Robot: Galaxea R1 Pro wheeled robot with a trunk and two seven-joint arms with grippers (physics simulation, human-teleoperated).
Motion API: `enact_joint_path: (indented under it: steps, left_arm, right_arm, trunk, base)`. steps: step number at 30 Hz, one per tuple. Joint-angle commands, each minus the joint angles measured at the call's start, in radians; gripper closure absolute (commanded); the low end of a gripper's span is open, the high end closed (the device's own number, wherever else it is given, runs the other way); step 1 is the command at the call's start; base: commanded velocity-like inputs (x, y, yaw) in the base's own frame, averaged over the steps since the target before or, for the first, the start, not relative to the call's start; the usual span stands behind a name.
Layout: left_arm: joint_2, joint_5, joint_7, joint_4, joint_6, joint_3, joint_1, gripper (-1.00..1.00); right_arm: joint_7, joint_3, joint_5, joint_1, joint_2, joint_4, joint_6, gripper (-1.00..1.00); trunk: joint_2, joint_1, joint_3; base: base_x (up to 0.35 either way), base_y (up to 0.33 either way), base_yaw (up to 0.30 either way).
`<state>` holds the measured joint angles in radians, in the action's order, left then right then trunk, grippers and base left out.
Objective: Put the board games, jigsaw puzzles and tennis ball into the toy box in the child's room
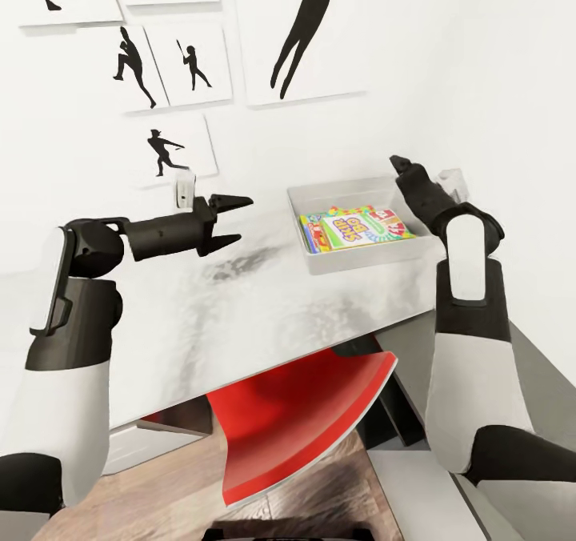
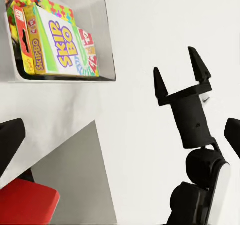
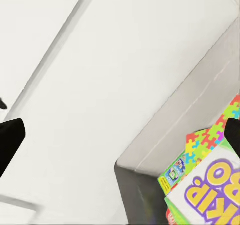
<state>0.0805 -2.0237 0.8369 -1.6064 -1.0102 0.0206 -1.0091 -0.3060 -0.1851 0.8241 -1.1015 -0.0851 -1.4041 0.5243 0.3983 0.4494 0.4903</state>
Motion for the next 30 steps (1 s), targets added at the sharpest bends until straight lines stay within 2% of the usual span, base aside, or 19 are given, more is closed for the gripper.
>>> enact_joint_path:
  steps: [1, 7, 12, 15, 17, 22, 30]
  left_arm:
    - [0.001, -0.003, 0.011, 0.000, 0.000, 0.003, 0.000, -1.00]
    - [0.002, 0.013, 0.006, 0.002, 0.001, 0.005, 0.018, -1.00]
    - [0.003, 0.018, 0.003, 0.001, -0.001, 0.006, 0.030, -1.00]
    - [0.003, 0.018, 0.003, 0.001, -0.002, 0.006, 0.031, -1.00]
    - [0.005, 0.018, 0.003, 0.000, -0.003, 0.006, 0.033, -1.00]
    - [0.013, 0.016, 0.002, 0.000, -0.003, 0.005, 0.035, -1.00]
    - [0.028, 0.013, 0.001, 0.000, -0.002, 0.004, 0.037, -1.00]
  right_arm:
    - [0.011, 0.008, 0.010, 0.015, 0.009, -0.025, 0.006, -1.00]
    - [0.061, 0.046, 0.010, 0.069, 0.050, -0.100, 0.038, -1.00]
    - [0.077, 0.109, 0.009, 0.089, 0.091, -0.128, 0.193, -1.00]
    - [0.079, 0.121, 0.009, 0.092, 0.100, -0.131, 0.229, -1.00]
    - [0.082, 0.139, 0.010, 0.094, 0.115, -0.135, 0.293, -1.00]
    - [0.086, 0.156, 0.010, 0.097, 0.128, -0.139, 0.355, -1.00]
    - [0.092, 0.167, 0.011, 0.107, 0.137, -0.141, 0.400, -1.00]
  trunk:
    - [0.002, 0.001, 0.002]
    - [0.002, 0.001, 0.002]
    - [0.002, 0.001, 0.002]
    - [0.002, 0.001, 0.002]
    - [0.002, 0.001, 0.002]
    - [0.002, 0.001, 0.002]
    - [0.002, 0.001, 0.002]
  base:
    - [0.000, 0.000, 0.000]
    - [0.000, 0.000, 0.000]
    - [-0.023, 0.000, 0.000]
    - [-0.104, 0.000, 0.000]
    - [-0.180, 0.013, 0.000]
    - [-0.224, 0.059, 0.000]
    - [-0.250, 0.161, 0.000]
